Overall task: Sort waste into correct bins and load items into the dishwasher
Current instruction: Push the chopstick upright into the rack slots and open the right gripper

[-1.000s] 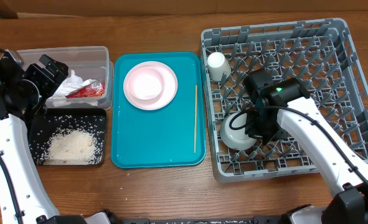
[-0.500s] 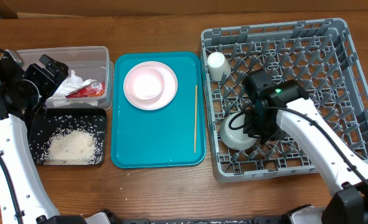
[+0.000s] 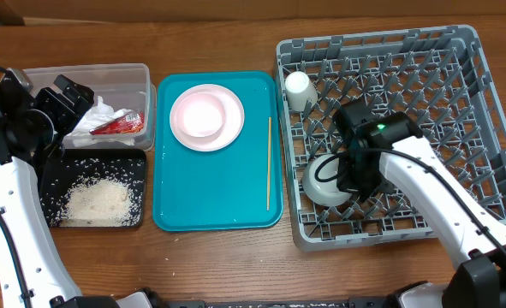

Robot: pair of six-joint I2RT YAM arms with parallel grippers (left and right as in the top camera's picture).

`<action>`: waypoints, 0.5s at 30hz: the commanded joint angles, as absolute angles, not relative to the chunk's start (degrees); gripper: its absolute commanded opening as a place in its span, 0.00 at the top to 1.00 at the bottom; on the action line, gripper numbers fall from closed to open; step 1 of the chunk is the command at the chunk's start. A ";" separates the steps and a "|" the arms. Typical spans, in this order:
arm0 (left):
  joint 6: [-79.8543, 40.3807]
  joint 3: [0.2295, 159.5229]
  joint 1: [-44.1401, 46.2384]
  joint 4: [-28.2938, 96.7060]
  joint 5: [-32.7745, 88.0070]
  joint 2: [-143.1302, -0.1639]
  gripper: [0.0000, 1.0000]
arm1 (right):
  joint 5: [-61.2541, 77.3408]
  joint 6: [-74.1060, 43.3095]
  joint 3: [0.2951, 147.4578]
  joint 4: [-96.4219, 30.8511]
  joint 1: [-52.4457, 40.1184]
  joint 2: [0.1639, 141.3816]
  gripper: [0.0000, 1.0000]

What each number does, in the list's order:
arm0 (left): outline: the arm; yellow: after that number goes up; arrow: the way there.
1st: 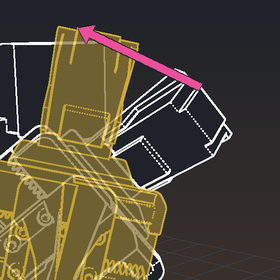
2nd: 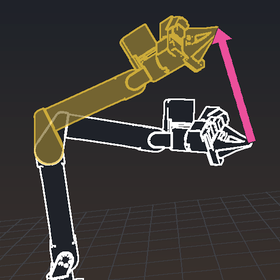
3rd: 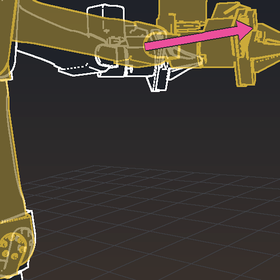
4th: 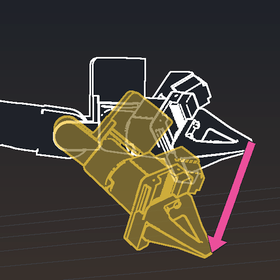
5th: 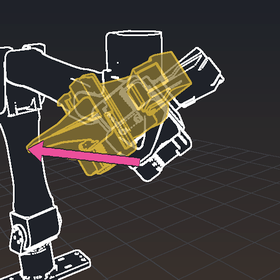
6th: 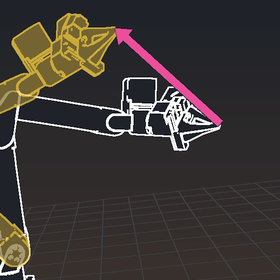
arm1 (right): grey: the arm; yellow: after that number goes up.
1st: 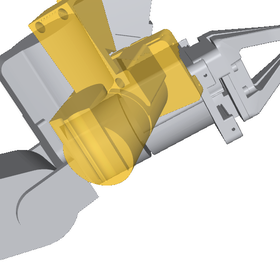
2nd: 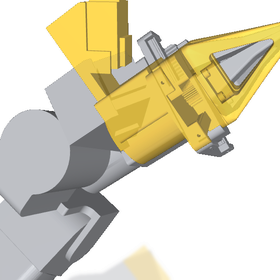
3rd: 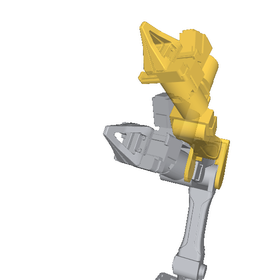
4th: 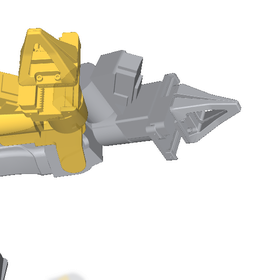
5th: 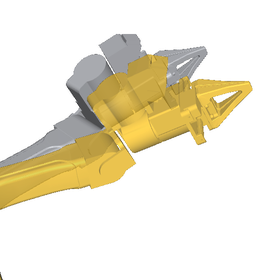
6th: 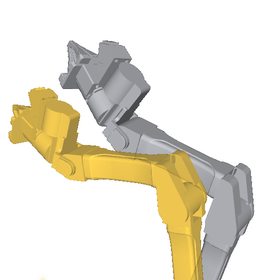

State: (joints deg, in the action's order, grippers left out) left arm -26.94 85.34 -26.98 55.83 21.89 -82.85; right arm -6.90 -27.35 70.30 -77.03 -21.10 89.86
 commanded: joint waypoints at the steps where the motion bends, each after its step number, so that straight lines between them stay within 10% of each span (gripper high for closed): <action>1: -27.46 86.83 -26.61 55.90 21.87 -82.83 0.00 | -9.15 -27.68 77.25 -79.81 -20.86 89.71 0.96; 15: -27.46 86.83 -26.61 55.90 21.89 -82.83 0.00 | -9.41 -24.99 90.15 -85.25 -20.86 89.71 0.96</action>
